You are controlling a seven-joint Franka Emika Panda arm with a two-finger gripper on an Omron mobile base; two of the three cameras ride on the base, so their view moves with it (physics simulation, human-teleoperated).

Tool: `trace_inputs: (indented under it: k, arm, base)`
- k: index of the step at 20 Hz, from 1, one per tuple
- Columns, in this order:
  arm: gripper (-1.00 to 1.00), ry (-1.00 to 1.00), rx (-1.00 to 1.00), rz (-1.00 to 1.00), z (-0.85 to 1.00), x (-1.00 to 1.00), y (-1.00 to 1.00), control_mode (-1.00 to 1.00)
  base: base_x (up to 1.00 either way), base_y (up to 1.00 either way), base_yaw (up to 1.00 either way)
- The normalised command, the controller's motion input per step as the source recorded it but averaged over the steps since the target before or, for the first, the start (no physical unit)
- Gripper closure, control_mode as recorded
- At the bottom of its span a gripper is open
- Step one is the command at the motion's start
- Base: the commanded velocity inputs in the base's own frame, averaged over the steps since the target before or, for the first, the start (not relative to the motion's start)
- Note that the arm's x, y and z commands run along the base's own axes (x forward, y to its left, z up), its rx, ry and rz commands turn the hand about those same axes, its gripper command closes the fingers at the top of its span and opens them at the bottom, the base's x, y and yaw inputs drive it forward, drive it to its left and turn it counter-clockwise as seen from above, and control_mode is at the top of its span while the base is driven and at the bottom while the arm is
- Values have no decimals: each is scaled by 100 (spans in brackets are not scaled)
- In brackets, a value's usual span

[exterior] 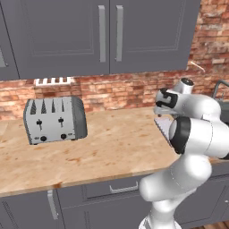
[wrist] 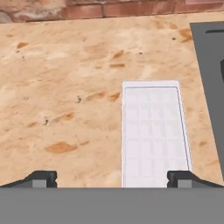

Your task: The ice cube tray has been filled with water. Take the tray and place it in the freezer to make ice. Close the freezer door after placing the tray.

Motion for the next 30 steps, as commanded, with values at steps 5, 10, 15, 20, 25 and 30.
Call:
trace_inputs:
  k: [5,10,15,20,25,30]
  arm:
    - [-100,1,0,0,-16,26,0,-100]
    - [-100,0,0,0,-17,25,0,-100]
    - [-100,0,0,0,-16,22,-5,-100]
    - [-100,0,0,0,-13,24,-15,-100]
    - [-100,0,0,0,-12,28,-11,-100]
    - [-100,0,0,0,-13,31,-5,-100]
  base:
    - [0,0,0]
    - [0,0,0]
    - [0,0,0]
    - [0,0,0]
    - [0,0,0]
    - [0,0,0]
